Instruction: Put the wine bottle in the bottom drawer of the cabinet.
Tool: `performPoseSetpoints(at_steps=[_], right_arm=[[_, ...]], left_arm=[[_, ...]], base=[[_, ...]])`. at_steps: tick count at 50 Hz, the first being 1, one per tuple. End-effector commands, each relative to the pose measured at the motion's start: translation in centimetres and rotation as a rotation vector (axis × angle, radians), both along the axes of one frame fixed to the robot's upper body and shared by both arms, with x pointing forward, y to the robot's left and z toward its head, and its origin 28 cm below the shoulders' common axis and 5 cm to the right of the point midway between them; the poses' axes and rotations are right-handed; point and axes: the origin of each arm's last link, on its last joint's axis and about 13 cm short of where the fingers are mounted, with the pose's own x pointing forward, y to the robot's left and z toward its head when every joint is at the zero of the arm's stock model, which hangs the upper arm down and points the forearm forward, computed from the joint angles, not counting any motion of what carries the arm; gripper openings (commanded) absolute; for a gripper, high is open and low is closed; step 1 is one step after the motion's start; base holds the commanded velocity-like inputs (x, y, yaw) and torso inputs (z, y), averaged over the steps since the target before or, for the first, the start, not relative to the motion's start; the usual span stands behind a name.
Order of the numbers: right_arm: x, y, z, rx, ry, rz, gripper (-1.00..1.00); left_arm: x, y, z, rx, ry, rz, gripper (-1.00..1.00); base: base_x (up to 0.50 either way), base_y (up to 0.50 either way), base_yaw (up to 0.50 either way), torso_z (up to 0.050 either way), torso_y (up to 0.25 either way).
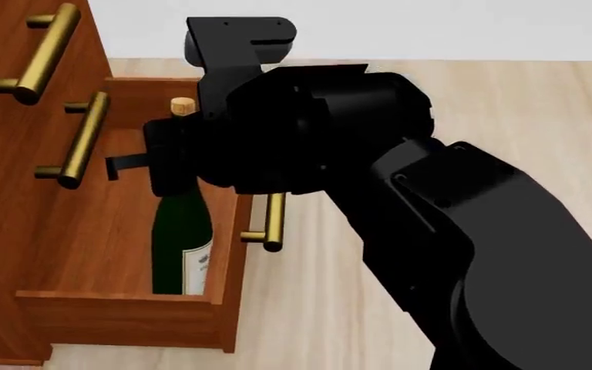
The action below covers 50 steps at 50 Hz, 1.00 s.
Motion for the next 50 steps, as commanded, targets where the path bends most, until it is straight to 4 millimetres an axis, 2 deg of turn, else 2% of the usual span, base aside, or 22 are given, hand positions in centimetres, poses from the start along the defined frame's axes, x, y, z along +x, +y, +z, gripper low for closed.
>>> performPoseSetpoints(at_steps=[1, 50], right_arm=[[-0.07, -0.06, -0.79, -0.036, 0.014, 0.004, -1.00], [-0.09, -0.30, -0.57, -0.087, 0.011, -0.025, -1.00]], left_arm=[[-0.02, 0.00, 0.00, 0.003, 0.001, 0.006, 1.00], [0.02, -0.02, 0.03, 0.001, 0.001, 0.006, 1.00]], base=[[0.00, 0.00, 0.00, 0.000, -0.096], [0.00, 0.00, 0.00, 0.000, -0.096]])
